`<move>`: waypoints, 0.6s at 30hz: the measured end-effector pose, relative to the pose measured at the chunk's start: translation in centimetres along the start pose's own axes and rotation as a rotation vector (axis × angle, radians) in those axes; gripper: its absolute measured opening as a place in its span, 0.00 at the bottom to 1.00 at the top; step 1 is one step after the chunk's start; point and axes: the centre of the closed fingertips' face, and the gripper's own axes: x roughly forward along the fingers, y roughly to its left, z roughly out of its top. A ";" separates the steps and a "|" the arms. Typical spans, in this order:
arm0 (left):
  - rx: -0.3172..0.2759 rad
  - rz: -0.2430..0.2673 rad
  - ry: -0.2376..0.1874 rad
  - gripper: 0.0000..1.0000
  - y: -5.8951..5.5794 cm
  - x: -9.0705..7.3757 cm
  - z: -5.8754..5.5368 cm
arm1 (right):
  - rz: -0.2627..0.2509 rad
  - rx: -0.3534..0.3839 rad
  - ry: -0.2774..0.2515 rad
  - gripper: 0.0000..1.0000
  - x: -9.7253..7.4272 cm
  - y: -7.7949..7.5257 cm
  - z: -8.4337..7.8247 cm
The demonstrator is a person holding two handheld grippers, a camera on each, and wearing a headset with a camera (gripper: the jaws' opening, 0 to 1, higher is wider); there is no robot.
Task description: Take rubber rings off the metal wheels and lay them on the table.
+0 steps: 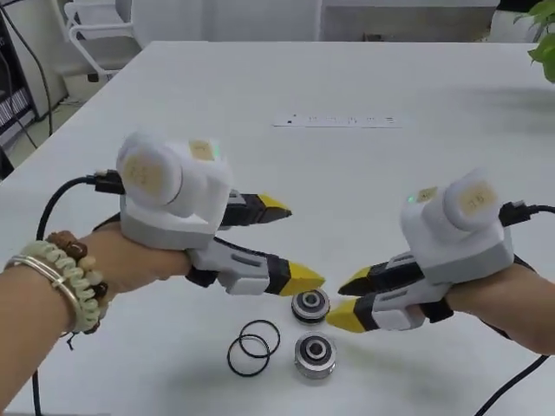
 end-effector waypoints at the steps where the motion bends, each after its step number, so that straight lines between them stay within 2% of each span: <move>1: -0.003 0.001 0.000 0.50 -0.1 0.1 -0.3 | 0.001 -0.002 0.002 0.27 0.1 0.0 0.0; 2: -0.010 0.006 0.002 0.47 0.0 0.1 -0.6 | 0.001 -0.006 0.005 0.26 0.2 0.1 0.0; 4: -0.007 -0.014 0.048 0.46 -0.4 0.3 -1.7 | 0.001 -0.013 0.004 0.26 0.3 0.2 0.0; 6: 0.000 -0.007 0.057 0.46 -0.3 0.4 -2.3 | 0.003 -0.013 0.002 0.26 0.3 0.2 0.1; 11: 0.001 -0.014 0.071 0.41 -0.7 1.1 -2.7 | 0.000 -0.015 0.001 0.26 0.5 0.2 0.1; 15: 0.030 -0.040 0.105 0.36 -1.6 1.7 -3.5 | 0.000 -0.029 0.008 0.25 0.6 0.3 0.1; 18: 0.063 -0.037 0.125 0.28 -1.8 1.9 -3.8 | 0.002 -0.033 0.009 0.25 0.7 0.4 0.1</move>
